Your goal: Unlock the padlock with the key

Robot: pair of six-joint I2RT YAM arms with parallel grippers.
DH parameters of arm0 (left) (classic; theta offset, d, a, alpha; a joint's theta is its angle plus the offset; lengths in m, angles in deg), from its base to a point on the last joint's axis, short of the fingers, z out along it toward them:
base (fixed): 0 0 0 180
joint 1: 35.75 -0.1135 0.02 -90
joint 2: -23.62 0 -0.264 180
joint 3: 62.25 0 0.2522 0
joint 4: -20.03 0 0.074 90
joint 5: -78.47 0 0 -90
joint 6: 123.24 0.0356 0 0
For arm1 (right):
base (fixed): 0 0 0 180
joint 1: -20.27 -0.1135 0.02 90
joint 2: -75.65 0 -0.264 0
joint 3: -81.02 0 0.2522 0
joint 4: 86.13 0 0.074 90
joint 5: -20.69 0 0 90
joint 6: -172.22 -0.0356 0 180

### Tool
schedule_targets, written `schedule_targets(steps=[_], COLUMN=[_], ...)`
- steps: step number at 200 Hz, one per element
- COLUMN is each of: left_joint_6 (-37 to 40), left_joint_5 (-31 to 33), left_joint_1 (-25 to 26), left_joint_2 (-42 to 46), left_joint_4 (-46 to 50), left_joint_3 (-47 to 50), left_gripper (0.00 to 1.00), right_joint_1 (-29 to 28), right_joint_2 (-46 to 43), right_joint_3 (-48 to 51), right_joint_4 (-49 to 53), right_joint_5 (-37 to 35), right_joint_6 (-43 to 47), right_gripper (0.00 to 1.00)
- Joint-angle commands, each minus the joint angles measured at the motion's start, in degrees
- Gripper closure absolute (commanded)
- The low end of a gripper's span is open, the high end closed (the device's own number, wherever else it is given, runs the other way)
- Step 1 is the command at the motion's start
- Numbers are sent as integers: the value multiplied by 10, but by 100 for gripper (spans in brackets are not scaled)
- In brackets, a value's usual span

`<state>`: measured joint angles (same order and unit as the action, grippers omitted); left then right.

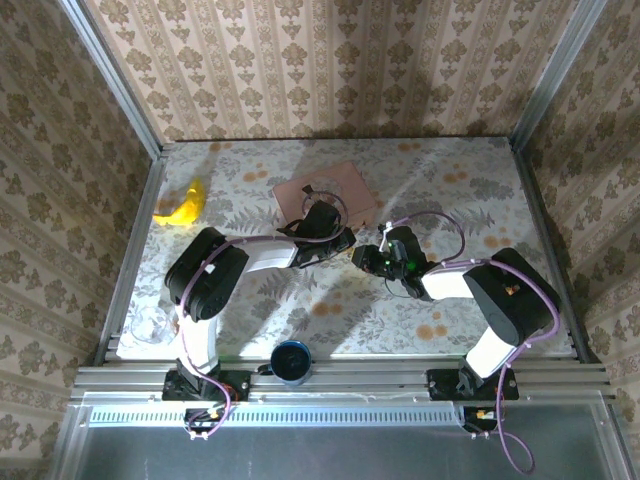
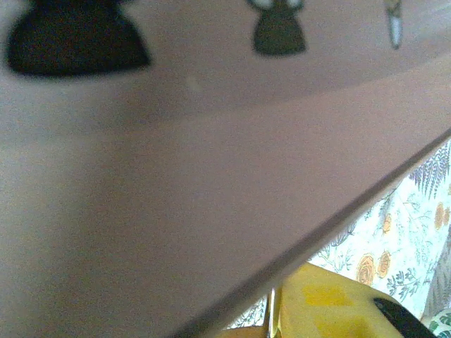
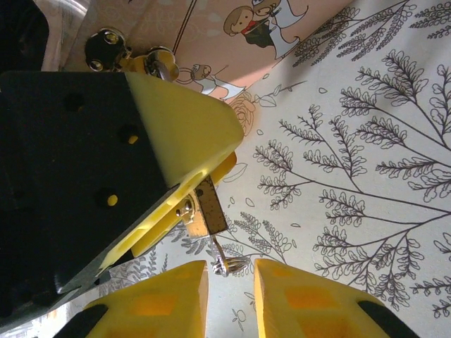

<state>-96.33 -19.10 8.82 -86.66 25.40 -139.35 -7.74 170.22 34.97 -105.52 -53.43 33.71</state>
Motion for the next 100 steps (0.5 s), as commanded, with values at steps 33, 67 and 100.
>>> schedule_targets(steps=[33, 67, 100], left_joint_6=[-5, -5, -5], left_joint_5=[-24, -24, -26], left_joint_1=[2, 2, 2], left_joint_2=[8, 8, 7], left_joint_4=[-3, -3, -4], left_joint_3=[1, 0, 0], left_gripper=[100, 100, 100], right_joint_1=[-4, -4, -4], right_joint_2=[12, 16, 21], right_joint_3=[-20, -23, -22], right_joint_4=[-18, -19, -27], right_joint_5=[7, 9, 12], right_joint_6=[6, 6, 3], right_gripper=[81, 82, 84])
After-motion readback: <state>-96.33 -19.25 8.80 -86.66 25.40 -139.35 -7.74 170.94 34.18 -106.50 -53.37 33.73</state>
